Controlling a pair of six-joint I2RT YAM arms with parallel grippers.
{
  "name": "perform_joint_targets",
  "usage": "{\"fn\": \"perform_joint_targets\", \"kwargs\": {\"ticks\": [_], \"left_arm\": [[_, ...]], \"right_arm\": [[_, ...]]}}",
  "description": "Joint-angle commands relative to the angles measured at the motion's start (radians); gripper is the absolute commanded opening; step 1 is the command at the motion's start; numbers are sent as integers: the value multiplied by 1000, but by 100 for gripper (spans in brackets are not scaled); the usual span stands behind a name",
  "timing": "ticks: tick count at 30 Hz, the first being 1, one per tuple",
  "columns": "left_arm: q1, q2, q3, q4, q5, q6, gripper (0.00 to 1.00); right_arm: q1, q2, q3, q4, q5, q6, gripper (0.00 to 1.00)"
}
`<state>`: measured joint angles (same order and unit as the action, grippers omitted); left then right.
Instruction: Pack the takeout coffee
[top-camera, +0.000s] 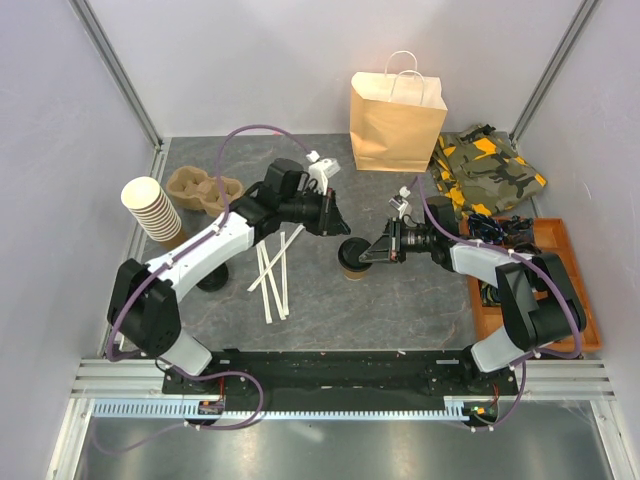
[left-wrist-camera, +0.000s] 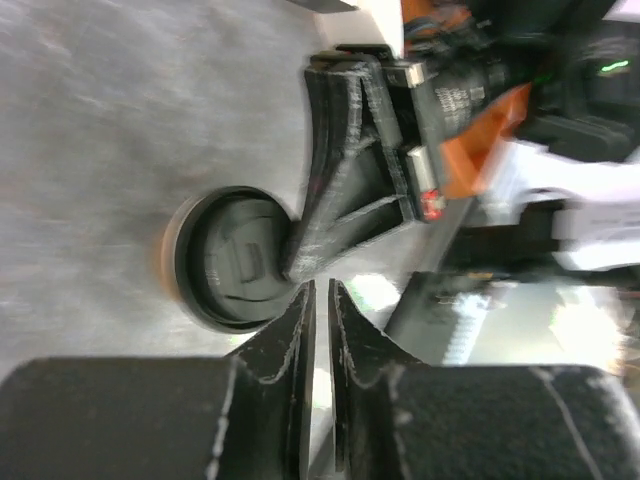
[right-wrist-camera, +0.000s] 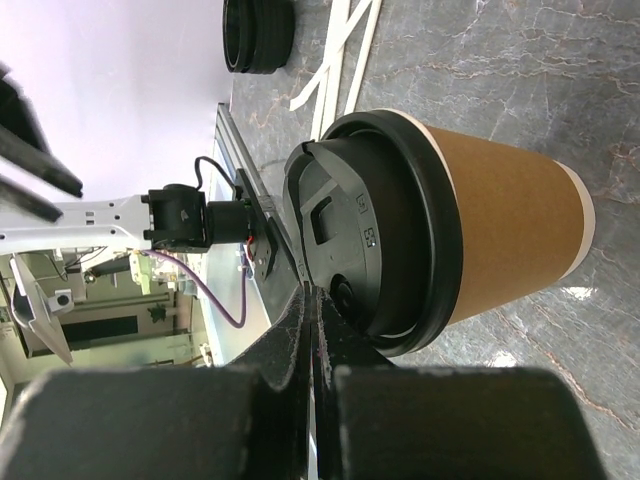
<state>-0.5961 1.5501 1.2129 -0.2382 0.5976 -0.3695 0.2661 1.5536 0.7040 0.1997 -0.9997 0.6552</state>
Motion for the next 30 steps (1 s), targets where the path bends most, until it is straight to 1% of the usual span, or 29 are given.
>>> {"fn": "perform_joint_targets", "kwargs": {"ticks": [1, 2, 5, 8, 12, 18, 22, 27, 29, 30], "left_arm": [[-93, -35, 88, -266, -277, 274, 18], [-105, -32, 92, -271, -324, 297, 18], [-154, -15, 109, -274, -386, 322, 19], [-180, 14, 123, -280, -420, 337, 19], [-189, 62, 90, -263, -421, 342, 19], [-185, 119, 37, -196, -423, 328, 18], [-166, 136, 20, -202, -417, 316, 18], [-162, 85, 16, -216, -378, 317, 17], [-159, 44, 36, -233, -352, 313, 18], [-160, 33, 75, -245, -349, 313, 18]], "right_arm": [[-5, 33, 8, -60, 98, -52, 0], [-4, 34, 6, -60, 99, -52, 0], [-5, 37, 6, -65, 104, -52, 0], [-5, 40, 11, -72, 105, -57, 0], [-4, 51, 17, -82, 110, -65, 0], [-4, 63, 15, -89, 115, -81, 0], [-4, 71, 15, -98, 116, -89, 0], [-5, 86, 23, -102, 118, -92, 0], [-4, 86, 26, -102, 119, -94, 0], [-4, 85, 26, -102, 119, -95, 0]]}}
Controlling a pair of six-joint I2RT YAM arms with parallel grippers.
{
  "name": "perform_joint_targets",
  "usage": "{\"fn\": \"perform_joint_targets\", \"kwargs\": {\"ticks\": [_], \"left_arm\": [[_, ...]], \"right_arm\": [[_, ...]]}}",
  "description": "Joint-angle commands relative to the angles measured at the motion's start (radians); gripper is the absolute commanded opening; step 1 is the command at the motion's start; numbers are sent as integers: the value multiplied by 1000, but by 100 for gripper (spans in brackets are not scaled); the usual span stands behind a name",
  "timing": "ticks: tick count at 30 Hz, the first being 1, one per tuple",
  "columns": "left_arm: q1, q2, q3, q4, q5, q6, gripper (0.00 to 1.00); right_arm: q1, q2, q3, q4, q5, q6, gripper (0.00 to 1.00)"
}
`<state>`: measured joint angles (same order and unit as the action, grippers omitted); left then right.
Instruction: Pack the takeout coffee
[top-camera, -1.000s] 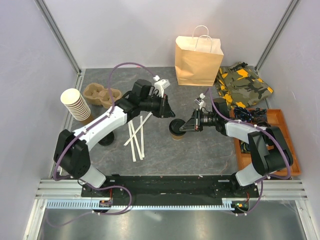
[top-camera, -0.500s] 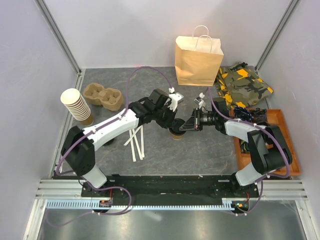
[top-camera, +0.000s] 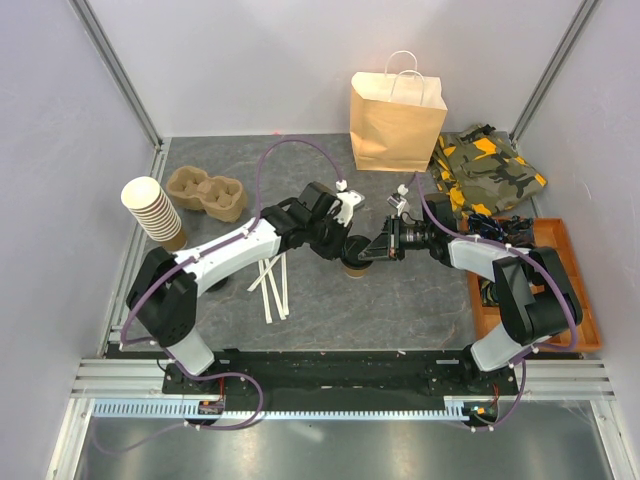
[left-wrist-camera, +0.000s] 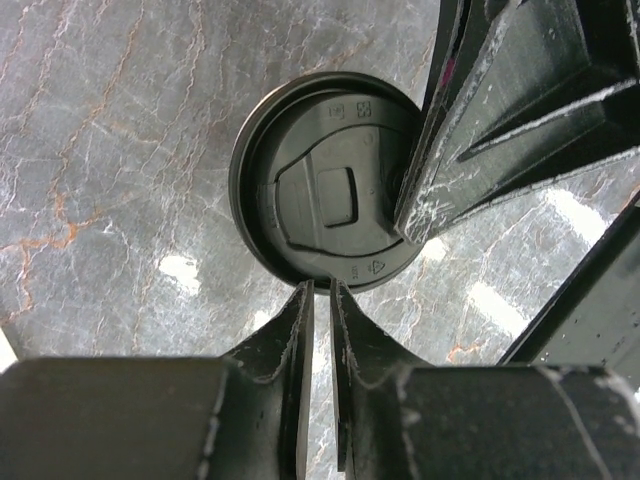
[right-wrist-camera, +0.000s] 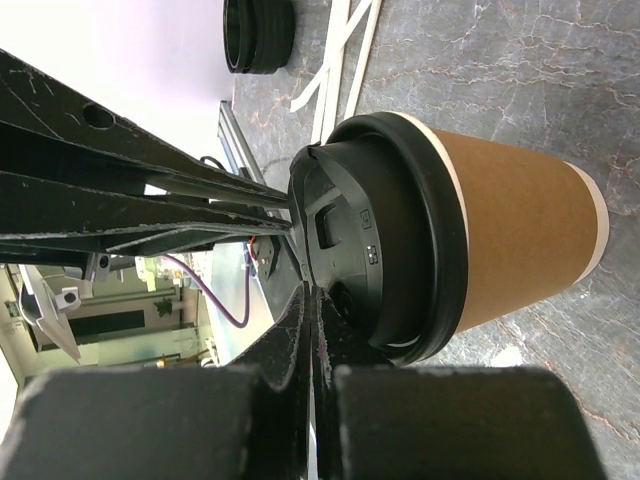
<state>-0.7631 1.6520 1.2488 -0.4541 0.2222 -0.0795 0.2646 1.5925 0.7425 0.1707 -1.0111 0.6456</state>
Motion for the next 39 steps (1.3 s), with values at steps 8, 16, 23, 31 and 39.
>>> {"fn": "perform_joint_targets", "kwargs": {"ticks": [8, 16, 23, 31, 39], "left_arm": [[7, -78, 162, -78, 28, 24, 18], [2, 3, 109, -26, 34, 14, 17], [5, 68, -41, -14, -3, 9, 14], [18, -3, 30, -26, 29, 6, 15], [96, -86, 20, 20, 213, -85, 31]], "right_arm": [[-4, 44, -9, -76, 128, -80, 0], [-2, 55, -3, -76, 126, -80, 0], [-2, 73, -2, -85, 131, -92, 0], [-2, 73, 3, -74, 108, -83, 0], [-4, 1, 34, -39, 54, -52, 0]]}}
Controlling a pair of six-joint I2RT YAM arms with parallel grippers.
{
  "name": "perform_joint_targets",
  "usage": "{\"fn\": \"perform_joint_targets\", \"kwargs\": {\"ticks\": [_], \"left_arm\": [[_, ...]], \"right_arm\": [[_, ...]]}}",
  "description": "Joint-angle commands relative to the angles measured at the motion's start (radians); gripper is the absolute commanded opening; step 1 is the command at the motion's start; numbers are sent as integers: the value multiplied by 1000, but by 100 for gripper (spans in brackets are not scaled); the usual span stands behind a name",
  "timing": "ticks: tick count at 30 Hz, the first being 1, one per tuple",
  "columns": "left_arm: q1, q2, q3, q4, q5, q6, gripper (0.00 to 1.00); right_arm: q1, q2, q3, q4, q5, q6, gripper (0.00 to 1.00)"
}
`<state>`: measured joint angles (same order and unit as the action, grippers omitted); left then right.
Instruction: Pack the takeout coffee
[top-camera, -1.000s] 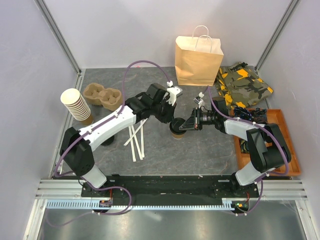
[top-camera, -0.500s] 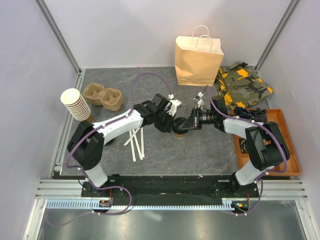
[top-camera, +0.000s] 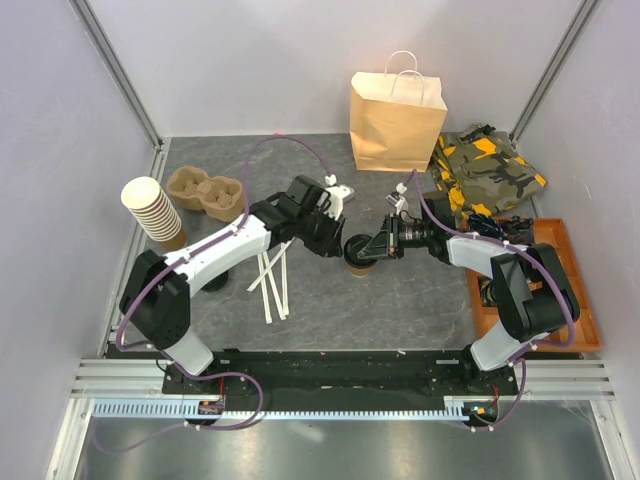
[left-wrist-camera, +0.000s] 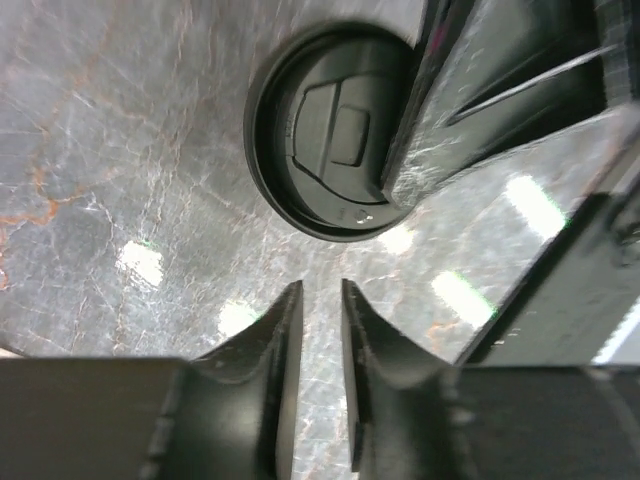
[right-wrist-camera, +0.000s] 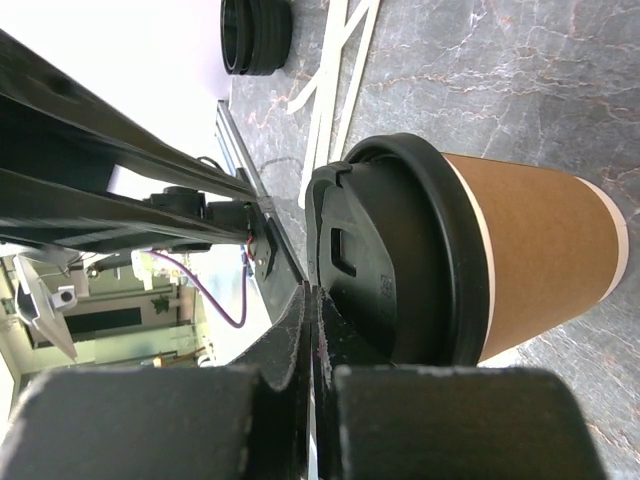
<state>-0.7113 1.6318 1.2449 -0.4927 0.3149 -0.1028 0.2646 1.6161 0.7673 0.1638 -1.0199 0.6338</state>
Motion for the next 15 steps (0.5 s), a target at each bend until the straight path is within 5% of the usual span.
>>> {"fn": "perform_joint_targets", "kwargs": {"ticks": [1, 15], "left_arm": [[49, -67, 34, 60, 125, -67, 31], [29, 13, 137, 88, 176, -90, 33]], "right_arm": [[-2, -31, 10, -30, 58, -36, 0], [-19, -102, 35, 51, -11, 86, 0]]}}
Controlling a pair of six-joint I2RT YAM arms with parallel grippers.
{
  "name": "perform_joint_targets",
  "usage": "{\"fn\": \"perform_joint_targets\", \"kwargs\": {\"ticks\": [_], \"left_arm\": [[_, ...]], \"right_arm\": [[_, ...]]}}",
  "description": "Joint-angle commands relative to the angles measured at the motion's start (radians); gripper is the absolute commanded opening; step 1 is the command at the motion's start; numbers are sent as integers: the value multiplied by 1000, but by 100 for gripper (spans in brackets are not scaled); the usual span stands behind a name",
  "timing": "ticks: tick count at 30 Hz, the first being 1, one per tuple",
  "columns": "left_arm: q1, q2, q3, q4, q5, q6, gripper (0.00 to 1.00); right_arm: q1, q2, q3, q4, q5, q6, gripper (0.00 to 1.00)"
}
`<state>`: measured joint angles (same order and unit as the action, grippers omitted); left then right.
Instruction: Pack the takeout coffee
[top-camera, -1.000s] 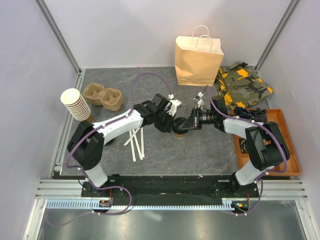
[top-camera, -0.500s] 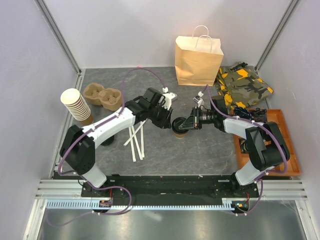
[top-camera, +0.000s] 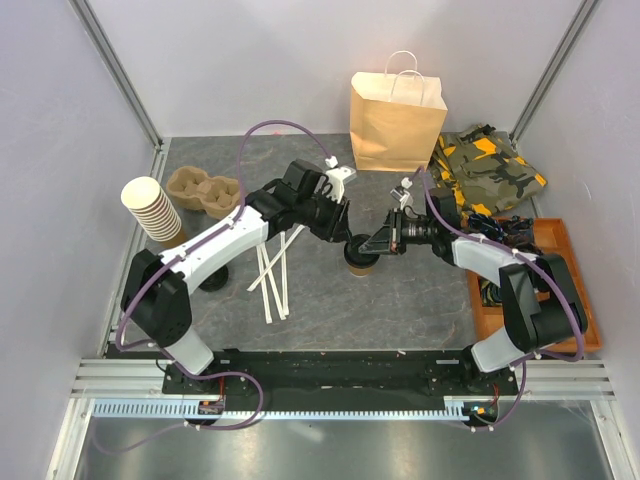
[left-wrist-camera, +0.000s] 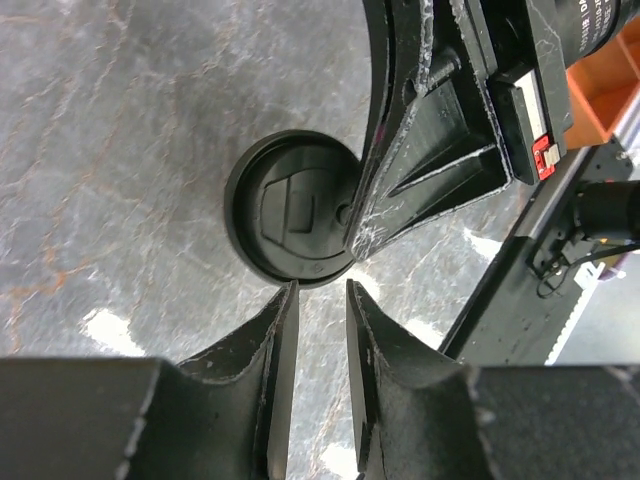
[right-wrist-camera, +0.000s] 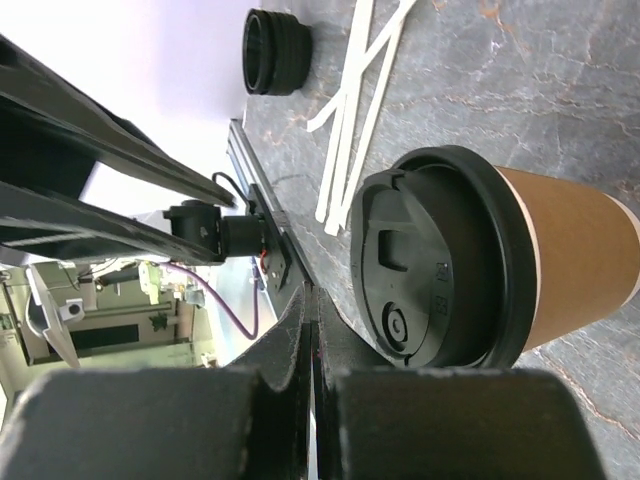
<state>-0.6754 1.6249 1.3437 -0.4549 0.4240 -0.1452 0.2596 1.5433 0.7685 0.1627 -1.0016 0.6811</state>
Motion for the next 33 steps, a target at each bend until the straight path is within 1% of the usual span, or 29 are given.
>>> {"fn": "perform_joint_targets", "kwargs": {"ticks": [1, 5, 7, 8, 9, 10, 11, 12, 13, 14, 15, 16, 18, 22, 25, 30, 31, 33], "left_arm": [[-7, 24, 35, 62, 76, -57, 33], [-9, 42, 29, 96, 120, -112, 31], [-9, 49, 3, 128, 188, -138, 29], [-7, 49, -9, 183, 214, -177, 28], [0, 50, -43, 215, 287, -203, 28], [7, 50, -60, 254, 330, -229, 28], [13, 55, -81, 339, 398, -299, 28], [32, 58, -134, 407, 439, -345, 28], [45, 61, -162, 459, 473, -455, 28], [68, 72, -188, 529, 516, -512, 28], [77, 78, -237, 644, 525, -563, 28], [85, 81, -259, 692, 530, -646, 28], [94, 95, -291, 778, 527, -691, 28], [92, 136, -278, 829, 518, -746, 27], [92, 167, -256, 829, 503, -757, 25], [92, 204, -248, 796, 472, -755, 23], [92, 211, -250, 776, 466, -746, 23], [92, 220, -245, 747, 444, -729, 22]], "right_arm": [[-16, -28, 32, 51, -31, 40, 0], [-39, -25, 29, 40, -32, 32, 0], [-54, -29, 32, 34, -34, 29, 0], [-57, -32, 35, 29, -34, 29, 0], [-65, -38, 37, 23, -35, 29, 0], [-65, -41, 38, 20, -37, 29, 0], [-65, -45, 40, 15, -37, 29, 0], [-71, -55, 41, 8, -38, 29, 0], [-72, -60, 44, 1, -40, 28, 0], [-77, -64, 46, -5, -38, 20, 0], [-86, -74, 49, -21, -37, 14, 0], [-91, -78, 52, -31, -37, 6, 0], [-105, -86, 55, -66, -28, -20, 0], [-112, -95, 64, -118, 3, -58, 0], [-114, -114, 74, -158, 37, -83, 0], [-114, -138, 127, -310, 121, -182, 0], [-114, -144, 146, -336, 168, -221, 1], [-112, -163, 166, -400, 216, -258, 5]]}}
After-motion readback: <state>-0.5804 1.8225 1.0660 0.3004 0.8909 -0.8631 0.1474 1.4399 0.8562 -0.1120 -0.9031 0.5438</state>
